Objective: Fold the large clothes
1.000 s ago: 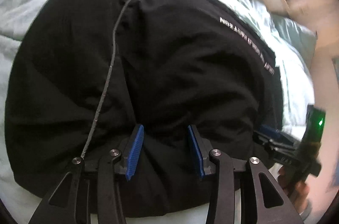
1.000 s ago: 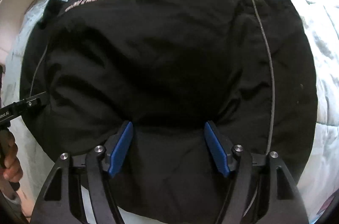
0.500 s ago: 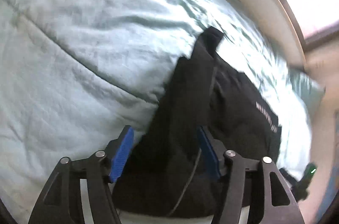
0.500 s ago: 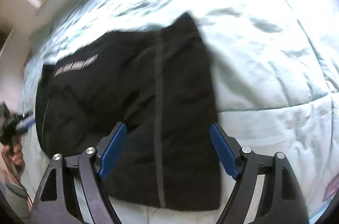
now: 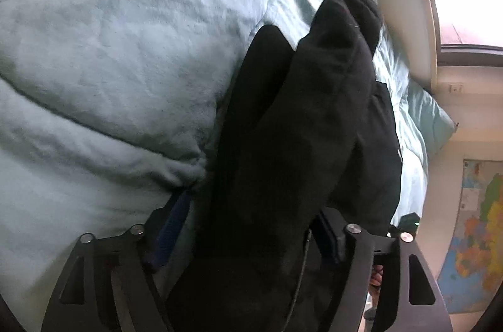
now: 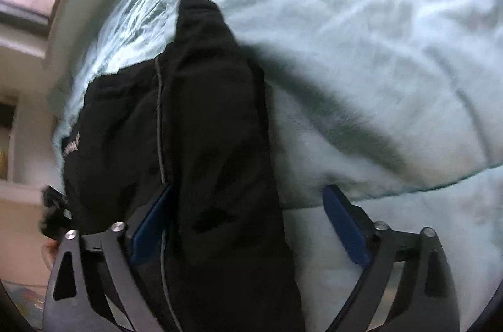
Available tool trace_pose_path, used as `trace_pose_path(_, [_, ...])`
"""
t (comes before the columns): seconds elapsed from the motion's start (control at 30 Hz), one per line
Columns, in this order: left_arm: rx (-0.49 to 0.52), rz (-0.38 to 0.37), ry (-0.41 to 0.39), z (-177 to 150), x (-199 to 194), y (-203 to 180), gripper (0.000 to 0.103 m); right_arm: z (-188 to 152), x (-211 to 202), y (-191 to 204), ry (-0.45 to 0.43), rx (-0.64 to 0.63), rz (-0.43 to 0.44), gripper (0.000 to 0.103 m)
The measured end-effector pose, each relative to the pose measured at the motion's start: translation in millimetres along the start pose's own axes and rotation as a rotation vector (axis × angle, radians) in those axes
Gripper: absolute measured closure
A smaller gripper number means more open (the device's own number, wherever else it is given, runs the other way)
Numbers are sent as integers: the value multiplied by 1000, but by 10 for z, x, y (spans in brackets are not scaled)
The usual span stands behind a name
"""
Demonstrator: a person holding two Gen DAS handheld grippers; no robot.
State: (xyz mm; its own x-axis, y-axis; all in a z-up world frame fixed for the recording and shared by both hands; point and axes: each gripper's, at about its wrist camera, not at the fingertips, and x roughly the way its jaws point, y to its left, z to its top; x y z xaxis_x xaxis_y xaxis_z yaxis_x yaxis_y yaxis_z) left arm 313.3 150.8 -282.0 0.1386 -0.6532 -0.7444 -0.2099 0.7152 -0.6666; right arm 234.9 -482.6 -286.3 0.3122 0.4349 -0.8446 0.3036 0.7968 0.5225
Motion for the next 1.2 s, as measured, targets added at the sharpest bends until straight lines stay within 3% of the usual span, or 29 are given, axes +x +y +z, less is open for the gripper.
trace_pose_path(0.2, [7,-13,8,-3,24,19,25,43,135,-94,21,20,81,4])
trace_pose_path(0.27, [12,-3,-4,-11,11,4,25,47,144,-61,21,12,82,17])
trace_pose_path(0.3, [19,3,-15,-26,-5,-18,25,34,105,-14,21,-6,122,40])
trace_pose_path(0.33, [35,12,-31,-47,-31,-59,29,45,63,1,25,-15,150,43])
trace_pose_path(0.37, [58,11,-45,-73,-67,-118,42,32,6,62,19,-40,137,43])
trace_pose_path(0.4, [73,-3,-52,-78,-76,-161,48,17,-25,119,20,-76,121,44])
trace_pose_path(0.5, [107,17,-42,-83,-65,-248,48,37,47,130,53,-87,117,35])
trace_pose_path(0.6, [66,-20,12,23,74,-203,38,110,309,-56,117,23,225,27])
trace_pose_path(0.67, [23,-55,36,79,179,-122,35,164,385,-82,86,38,248,26])
trace_pose_path(0.77, [-4,-67,-8,38,169,-95,37,174,380,46,66,4,248,40])
trace_pose_path(0.83, [29,-51,-59,-52,89,-158,52,127,278,180,36,-51,239,58])
trace_pose_path(0.87, [55,-43,-87,-122,19,-205,62,100,220,250,23,-73,233,61])
trace_pose_path(0.9, [70,-44,-105,-176,-33,-252,65,75,162,304,15,-82,234,66])
trace_pose_path(1.03, [118,-89,-206,-556,-406,-608,71,-114,-228,581,-45,-120,285,71])
trace_pose_path(1.2, [193,-167,-287,-1124,-985,-1010,73,-631,-786,1109,-103,-216,316,71])
